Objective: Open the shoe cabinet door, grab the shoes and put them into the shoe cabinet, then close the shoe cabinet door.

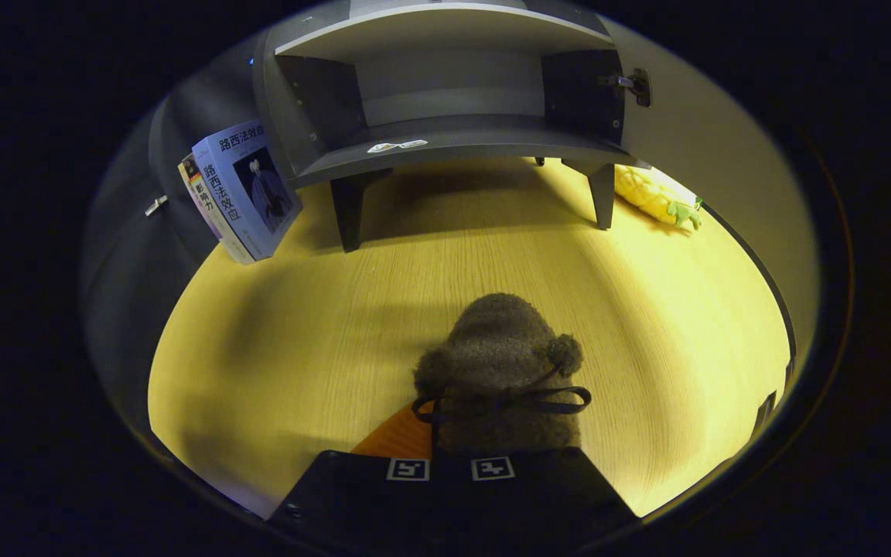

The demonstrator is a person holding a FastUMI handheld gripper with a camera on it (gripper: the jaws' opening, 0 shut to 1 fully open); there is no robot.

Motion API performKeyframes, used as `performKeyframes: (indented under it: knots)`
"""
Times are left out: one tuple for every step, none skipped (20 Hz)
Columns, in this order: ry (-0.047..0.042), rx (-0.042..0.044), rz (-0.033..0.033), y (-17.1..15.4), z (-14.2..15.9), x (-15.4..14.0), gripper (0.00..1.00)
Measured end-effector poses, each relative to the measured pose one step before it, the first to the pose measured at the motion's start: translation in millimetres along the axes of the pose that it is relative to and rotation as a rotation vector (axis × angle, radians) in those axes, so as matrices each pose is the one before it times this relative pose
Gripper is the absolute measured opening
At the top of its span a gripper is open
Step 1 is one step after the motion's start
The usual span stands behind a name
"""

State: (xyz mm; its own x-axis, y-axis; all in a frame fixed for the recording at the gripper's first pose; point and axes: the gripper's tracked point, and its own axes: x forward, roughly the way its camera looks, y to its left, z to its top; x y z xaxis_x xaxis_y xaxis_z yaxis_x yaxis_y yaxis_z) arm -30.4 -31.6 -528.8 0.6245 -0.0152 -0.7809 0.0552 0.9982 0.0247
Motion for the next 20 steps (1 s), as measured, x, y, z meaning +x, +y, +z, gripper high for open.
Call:
performKeyframes:
  knots:
    - [-0.00989, -0.00676, 0.00192, -0.47, 5.68, -6.58, 0.05]
    - [-0.01867, -0.01131, 0.00253, -0.18, 9.21, -8.08, 0.05]
    - [-0.01397, -0.0095, 0.00147, -0.1, 8.12, -6.24, 0.05]
    - [-0.01476, -0.0054, 0.00332, -0.05, 9.69, -7.46, 0.05]
    - [-0.01721, 0.00179, 0.00512, 0.3, 11.15, -8.54, 0.05]
    - [-0.02082, 0.00788, 0.00856, 1.42, 12.66, -9.19, 0.05]
    - [-0.0192, 0.00502, 0.00834, 1.96, 12.72, -9.67, 0.05]
    - [-0.02038, -0.00143, 0.0052, 1.46, 12.62, -9.38, 0.05]
    - [-0.01973, -0.00757, 0.00375, 2.65, 12.0, -9.11, 0.05]
    - [-0.01671, -0.0124, 0.00466, 2.15, 11.25, -8.78, 0.05]
    - [-0.01647, -0.01065, 0.00528, 2.96, 12.26, -8.7, 0.05]
    - [-0.01816, -0.0062, 0.00543, 2.96, 12.9, -7.88, 0.05]
    - [-0.01879, -0.00311, 0.00435, 2.33, 14.55, -7.69, 0.05]
    - [-0.01196, -0.005, -0.00289, 0.83, 11.81, -5.09, 0.05]
    - [-0.01102, -0.00781, -0.00605, -0.66, 11.83, -4.54, 0.05]
    - [-0.01452, -0.00291, 0.0007, 0.99, 12.91, -5.56, 0.05]
    - [-0.01707, 0.00166, 0.00522, 2.51, 14.59, -4.6, 0.05]
    - [-0.01515, 0.00237, 0.00103, 0.4, 13.25, -3.72, 0.05]
    - [-0.012, 0.00319, 0.00067, 0.18, 13.1, -3.18, 0.05]
    - [-0.01169, 0.00312, 0.00213, 0.79, 12.56, -2.36, 0.05]
